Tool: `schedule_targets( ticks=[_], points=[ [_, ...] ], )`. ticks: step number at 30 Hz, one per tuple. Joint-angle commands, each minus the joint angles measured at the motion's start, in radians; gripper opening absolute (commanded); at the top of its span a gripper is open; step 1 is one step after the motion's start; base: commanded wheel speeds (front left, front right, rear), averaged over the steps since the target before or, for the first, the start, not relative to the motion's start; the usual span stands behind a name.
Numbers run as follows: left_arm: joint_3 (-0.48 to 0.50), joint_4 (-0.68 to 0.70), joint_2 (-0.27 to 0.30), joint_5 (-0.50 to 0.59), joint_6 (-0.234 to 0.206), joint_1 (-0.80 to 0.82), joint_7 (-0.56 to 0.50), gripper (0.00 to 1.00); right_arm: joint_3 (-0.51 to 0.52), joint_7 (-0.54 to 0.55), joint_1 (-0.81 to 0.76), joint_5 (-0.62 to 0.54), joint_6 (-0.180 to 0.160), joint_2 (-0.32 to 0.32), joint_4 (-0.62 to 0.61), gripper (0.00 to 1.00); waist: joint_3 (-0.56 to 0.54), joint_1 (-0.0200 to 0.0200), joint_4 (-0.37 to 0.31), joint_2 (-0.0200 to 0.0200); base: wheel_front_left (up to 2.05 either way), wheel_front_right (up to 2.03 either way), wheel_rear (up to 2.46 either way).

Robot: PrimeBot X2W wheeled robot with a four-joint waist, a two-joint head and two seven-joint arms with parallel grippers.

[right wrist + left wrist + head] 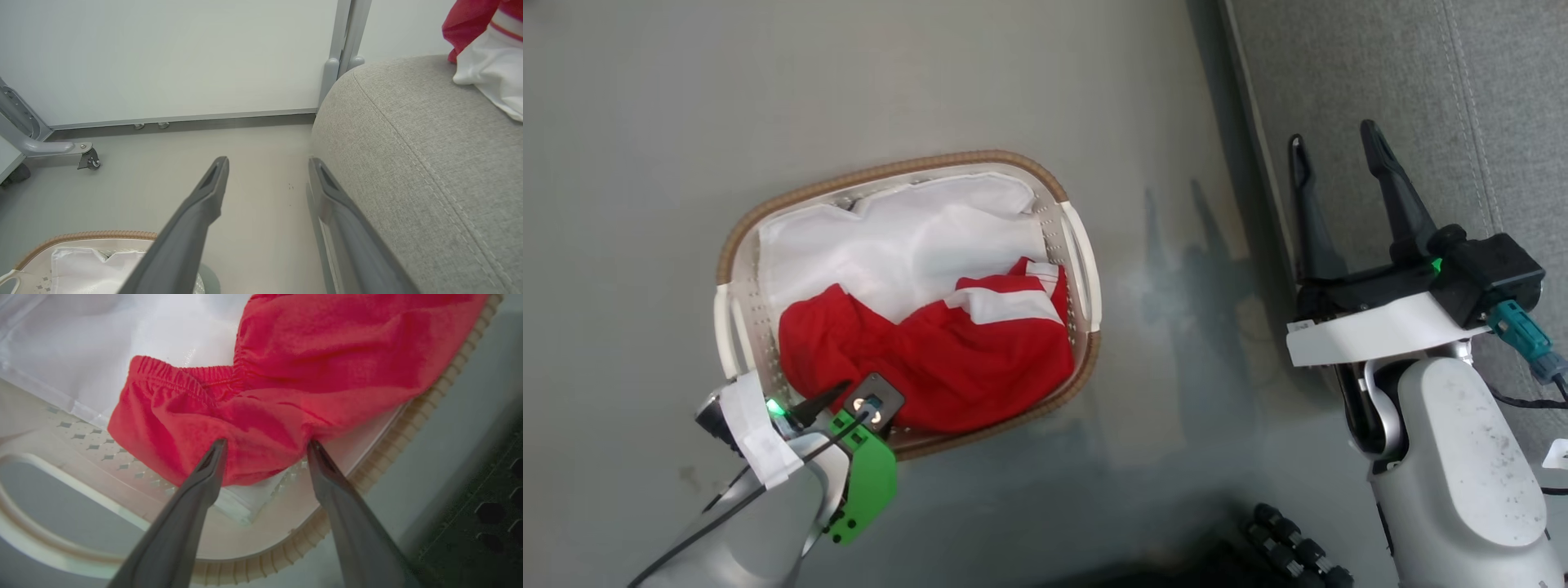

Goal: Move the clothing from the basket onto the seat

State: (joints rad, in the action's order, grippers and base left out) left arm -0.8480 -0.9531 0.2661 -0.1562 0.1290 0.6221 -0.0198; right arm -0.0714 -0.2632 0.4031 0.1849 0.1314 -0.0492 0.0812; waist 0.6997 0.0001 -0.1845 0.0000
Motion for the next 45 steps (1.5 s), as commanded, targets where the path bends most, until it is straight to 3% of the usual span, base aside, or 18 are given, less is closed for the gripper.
schedule_targets(
  ticks=[1,15,16,17,18,19,31,40,45],
  points=[
    [-0.008,-0.011,0.011,-0.005,0.002,0.022,0.004,1.0,-0.003,-0.002,0.017,0.007,-0.001,-0.003,-0.001,1.0,0.036,-0.0001,-0.034,0.0,0.0,0.0,0.0],
    [-0.066,-0.063,0.017,0.01,0.003,0.086,0.014,1.0,-0.026,-0.002,0.038,0.043,-0.001,-0.002,0.0,1.0,0.07,-0.0001,-0.072,0.0,0.0,0.0,0.0],
    [-0.066,-0.066,0.016,0.008,0.003,0.088,0.015,0.79,-0.027,-0.002,0.038,0.046,-0.001,-0.002,0.002,1.0,0.07,-0.0001,-0.074,0.0,0.0,0.0,0.0],
    [-0.068,-0.069,0.015,0.005,0.003,0.091,0.02,0.37,-0.029,-0.002,0.038,0.048,-0.001,-0.003,0.003,1.0,0.07,-0.0001,-0.076,0.0,0.0,0.0,0.0],
    [-0.069,-0.069,0.013,0.002,0.003,0.094,0.024,0.11,-0.031,-0.002,0.037,0.047,-0.001,-0.002,0.006,1.0,0.068,-0.0001,-0.077,0.0,0.0,0.0,0.0],
    [-0.071,-0.07,0.012,0.001,0.003,0.094,0.033,0.0,-0.032,-0.002,0.037,0.049,-0.001,-0.002,0.007,1.0,0.066,-0.0001,-0.077,0.0,0.0,0.0,0.0],
    [-0.023,-0.045,-0.039,-0.073,-0.014,0.079,0.218,0.0,-0.008,-0.002,0.007,0.008,-0.001,-0.003,0.048,1.0,-0.049,-0.0001,-0.02,0.0,0.0,0.0,0.0],
    [0.013,0.012,-0.098,-0.128,-0.009,0.051,0.282,0.0,0.039,-0.002,-0.072,-0.059,-0.001,-0.003,0.099,1.0,-0.246,-0.0001,0.076,0.0,0.0,0.0,0.0],
    [0.042,0.119,-0.099,-0.14,-0.02,0.03,0.286,0.0,0.042,-0.002,-0.127,-0.08,-0.001,-0.003,0.123,1.0,-0.366,-0.0001,0.113,0.0,0.0,0.0,0.0]
  ],
)
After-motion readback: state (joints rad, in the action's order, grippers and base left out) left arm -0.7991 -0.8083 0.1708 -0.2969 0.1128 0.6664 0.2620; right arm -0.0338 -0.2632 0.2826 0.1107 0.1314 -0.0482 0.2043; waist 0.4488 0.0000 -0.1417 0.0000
